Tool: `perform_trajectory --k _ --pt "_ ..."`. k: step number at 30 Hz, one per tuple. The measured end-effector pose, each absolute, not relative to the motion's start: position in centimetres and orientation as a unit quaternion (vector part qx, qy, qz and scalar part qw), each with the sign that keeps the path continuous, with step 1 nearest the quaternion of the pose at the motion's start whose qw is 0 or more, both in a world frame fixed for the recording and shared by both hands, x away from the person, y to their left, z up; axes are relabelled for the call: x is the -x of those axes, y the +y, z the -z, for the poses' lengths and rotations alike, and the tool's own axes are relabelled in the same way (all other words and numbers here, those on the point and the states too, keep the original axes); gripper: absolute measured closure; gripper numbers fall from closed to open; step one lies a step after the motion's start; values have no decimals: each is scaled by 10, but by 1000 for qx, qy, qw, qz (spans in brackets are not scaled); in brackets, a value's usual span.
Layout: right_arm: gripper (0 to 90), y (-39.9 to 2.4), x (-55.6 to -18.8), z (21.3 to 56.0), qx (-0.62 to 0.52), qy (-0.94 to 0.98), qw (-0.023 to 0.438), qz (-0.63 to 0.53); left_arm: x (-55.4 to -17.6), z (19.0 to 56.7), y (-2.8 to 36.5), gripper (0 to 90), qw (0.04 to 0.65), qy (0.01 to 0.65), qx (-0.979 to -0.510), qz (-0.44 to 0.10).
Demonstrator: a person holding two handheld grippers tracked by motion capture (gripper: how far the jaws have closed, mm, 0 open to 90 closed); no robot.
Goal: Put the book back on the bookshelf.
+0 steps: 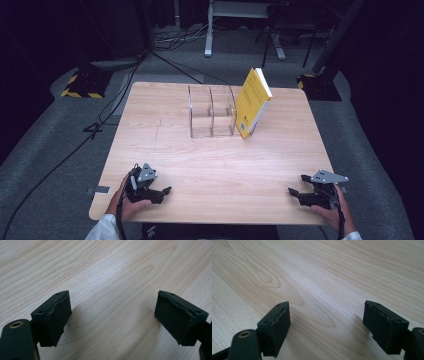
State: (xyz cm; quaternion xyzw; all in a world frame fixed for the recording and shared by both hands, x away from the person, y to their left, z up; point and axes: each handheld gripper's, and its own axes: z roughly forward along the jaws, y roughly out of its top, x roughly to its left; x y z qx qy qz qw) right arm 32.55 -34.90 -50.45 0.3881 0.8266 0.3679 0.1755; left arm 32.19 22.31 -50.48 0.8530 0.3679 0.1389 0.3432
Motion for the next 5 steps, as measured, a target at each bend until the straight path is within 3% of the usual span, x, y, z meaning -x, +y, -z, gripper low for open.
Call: perform_trajectory --k 5 --pt "226 -349 -326 505 -388 826 176 -368 -322 505 223 144 344 369 -852 -138"
